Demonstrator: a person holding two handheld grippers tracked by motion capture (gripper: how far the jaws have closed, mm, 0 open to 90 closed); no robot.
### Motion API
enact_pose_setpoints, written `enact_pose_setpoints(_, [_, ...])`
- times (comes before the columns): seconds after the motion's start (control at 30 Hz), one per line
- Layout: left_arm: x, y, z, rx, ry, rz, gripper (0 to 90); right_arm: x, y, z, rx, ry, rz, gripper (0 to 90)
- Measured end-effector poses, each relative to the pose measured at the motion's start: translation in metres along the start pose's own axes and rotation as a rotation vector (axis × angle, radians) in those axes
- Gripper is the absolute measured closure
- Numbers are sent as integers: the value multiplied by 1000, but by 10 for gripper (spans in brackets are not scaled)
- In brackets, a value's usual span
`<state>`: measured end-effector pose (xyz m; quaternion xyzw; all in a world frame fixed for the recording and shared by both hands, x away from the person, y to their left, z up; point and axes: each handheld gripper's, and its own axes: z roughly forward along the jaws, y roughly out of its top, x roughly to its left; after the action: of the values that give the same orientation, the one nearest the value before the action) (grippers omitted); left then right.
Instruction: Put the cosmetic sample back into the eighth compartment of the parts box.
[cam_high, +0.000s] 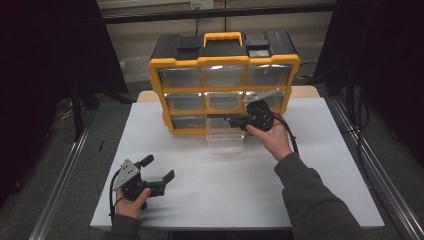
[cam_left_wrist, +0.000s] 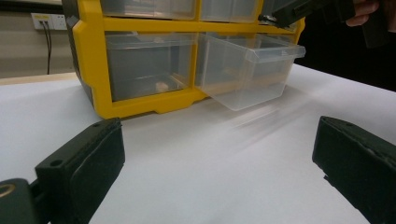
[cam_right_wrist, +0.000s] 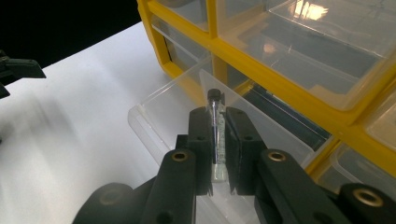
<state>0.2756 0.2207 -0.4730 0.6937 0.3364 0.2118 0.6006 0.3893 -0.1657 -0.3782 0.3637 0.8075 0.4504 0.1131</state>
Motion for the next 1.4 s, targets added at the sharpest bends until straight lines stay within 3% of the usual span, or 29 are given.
enact_pose_setpoints(1.4, [0, 0, -1, 0, 0, 3, 26, -5, -5, 17, 10, -26, 0, 815])
